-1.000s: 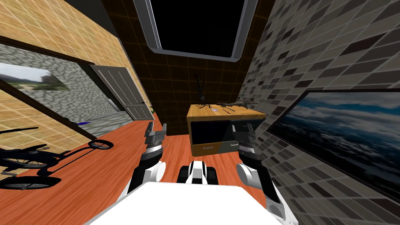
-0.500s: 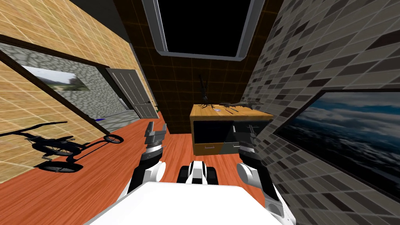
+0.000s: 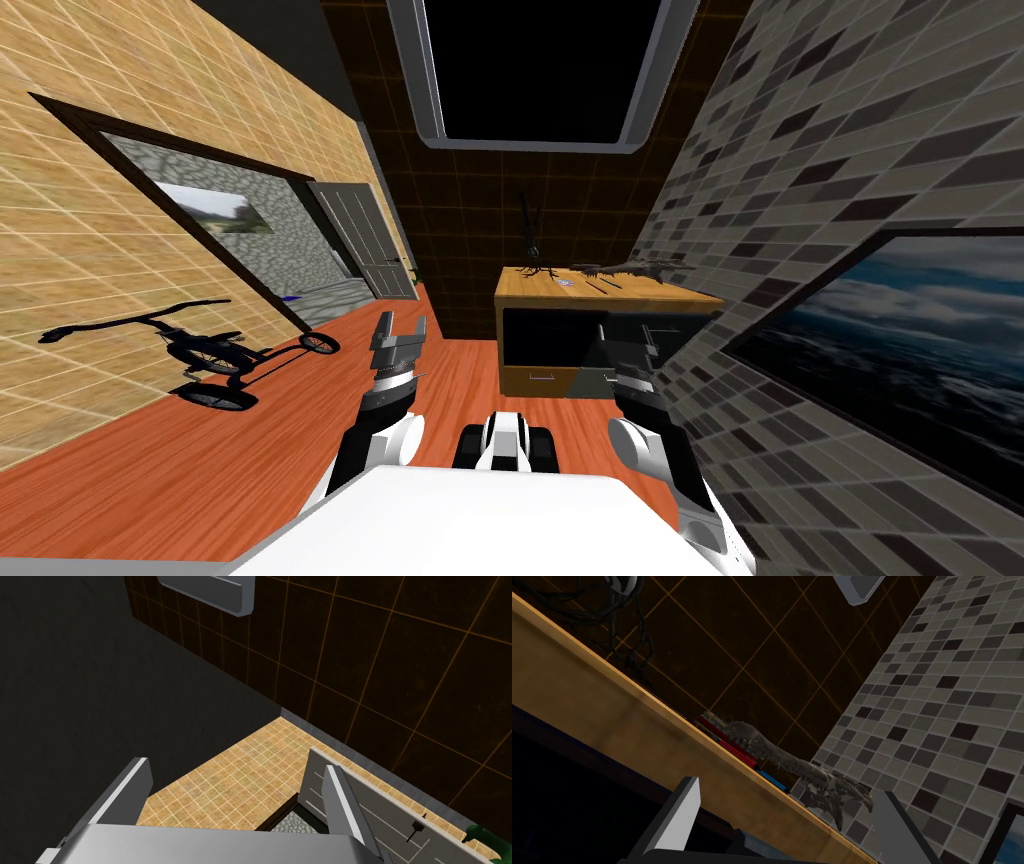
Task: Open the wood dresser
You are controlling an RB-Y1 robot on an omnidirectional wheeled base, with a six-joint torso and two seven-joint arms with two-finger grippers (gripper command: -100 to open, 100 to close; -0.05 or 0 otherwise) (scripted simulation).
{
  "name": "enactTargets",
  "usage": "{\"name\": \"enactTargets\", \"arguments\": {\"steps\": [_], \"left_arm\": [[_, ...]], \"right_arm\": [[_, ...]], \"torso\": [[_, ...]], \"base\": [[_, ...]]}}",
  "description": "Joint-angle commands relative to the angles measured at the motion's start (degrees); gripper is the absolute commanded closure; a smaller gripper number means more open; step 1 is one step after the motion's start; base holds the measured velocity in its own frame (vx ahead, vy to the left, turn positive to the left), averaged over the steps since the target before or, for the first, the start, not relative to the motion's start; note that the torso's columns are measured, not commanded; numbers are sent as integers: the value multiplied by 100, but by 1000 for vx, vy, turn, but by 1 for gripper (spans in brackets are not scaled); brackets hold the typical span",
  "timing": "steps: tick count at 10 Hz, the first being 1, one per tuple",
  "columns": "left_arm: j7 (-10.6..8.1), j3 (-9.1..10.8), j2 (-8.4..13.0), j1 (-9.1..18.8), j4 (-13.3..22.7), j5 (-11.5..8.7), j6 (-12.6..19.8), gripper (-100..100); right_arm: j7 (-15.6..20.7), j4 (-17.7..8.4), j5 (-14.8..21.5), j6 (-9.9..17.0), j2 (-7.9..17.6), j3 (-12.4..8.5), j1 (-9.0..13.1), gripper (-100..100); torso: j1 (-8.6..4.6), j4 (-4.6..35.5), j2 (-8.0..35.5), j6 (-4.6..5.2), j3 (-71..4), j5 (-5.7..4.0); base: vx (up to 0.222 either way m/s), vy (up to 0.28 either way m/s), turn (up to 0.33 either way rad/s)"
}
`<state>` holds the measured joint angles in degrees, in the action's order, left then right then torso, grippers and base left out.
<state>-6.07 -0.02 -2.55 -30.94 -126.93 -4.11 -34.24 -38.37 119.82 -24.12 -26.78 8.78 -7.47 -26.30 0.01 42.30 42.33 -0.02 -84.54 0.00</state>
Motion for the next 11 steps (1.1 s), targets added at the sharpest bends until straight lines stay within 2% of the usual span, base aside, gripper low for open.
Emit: {"name": "enactTargets", "arguments": {"steps": [1, 3, 4, 5, 6, 8, 9, 10, 11], "left_arm": [[0, 1, 0, -1, 0, 0, 0, 0], [0, 1, 0, -1, 0, 0, 0, 0], [0, 1, 0, -1, 0, 0, 0, 0], [0, 0, 0, 0, 0, 0, 0, 0], [0, 1, 0, -1, 0, 0, 0, 0], [0, 1, 0, -1, 0, 0, 0, 0], [0, 1, 0, -2, 0, 0, 0, 0], [0, 0, 0, 0, 0, 0, 0, 0], [0, 1, 0, -1, 0, 0, 0, 0]], "right_arm": [[-458, -225, -290, -18, -2, -58, 79, -100], [-698, -225, -290, -18, -2, -58, 79, -100], [-907, -385, -488, -37, 10, -99, 131, -100], [-1061, -385, -488, -37, 10, -99, 131, -100], [-1231, -550, -686, -55, 22, -137, 192, -100], [-1459, -550, -686, -55, 22, -137, 192, -100], [-1667, -719, -883, -71, 31, -171, 262, -100], [-1837, -719, -883, -71, 31, -171, 262, -100], [-2011, -893, -1077, -85, 39, -200, 342, -100]], "torso": [[-3, 0, -2, 4, -1, 0], [-1, -1, -6, 4, -4, 0], [-2, -3, -12, 4, -7, 0], [-1, -2, -7, -2, -5, 0], [-2, -1, -3, 3, -2, 0], [-2, 0, -3, 6, -2, 1], [-5, -2, -9, 5, -5, -1], [-2, -2, -6, -2, -4, -1], [-1, -1, -4, 2, -3, 0]], "base": [[-41, 8, 193], [-21, 11, 39], [-25, 13, 173], [-29, 7, 123], [-42, 16, 248], [-22, 11, 23], [-28, 12, 161], [-29, 9, 147], [-48, 13, 162]]}}
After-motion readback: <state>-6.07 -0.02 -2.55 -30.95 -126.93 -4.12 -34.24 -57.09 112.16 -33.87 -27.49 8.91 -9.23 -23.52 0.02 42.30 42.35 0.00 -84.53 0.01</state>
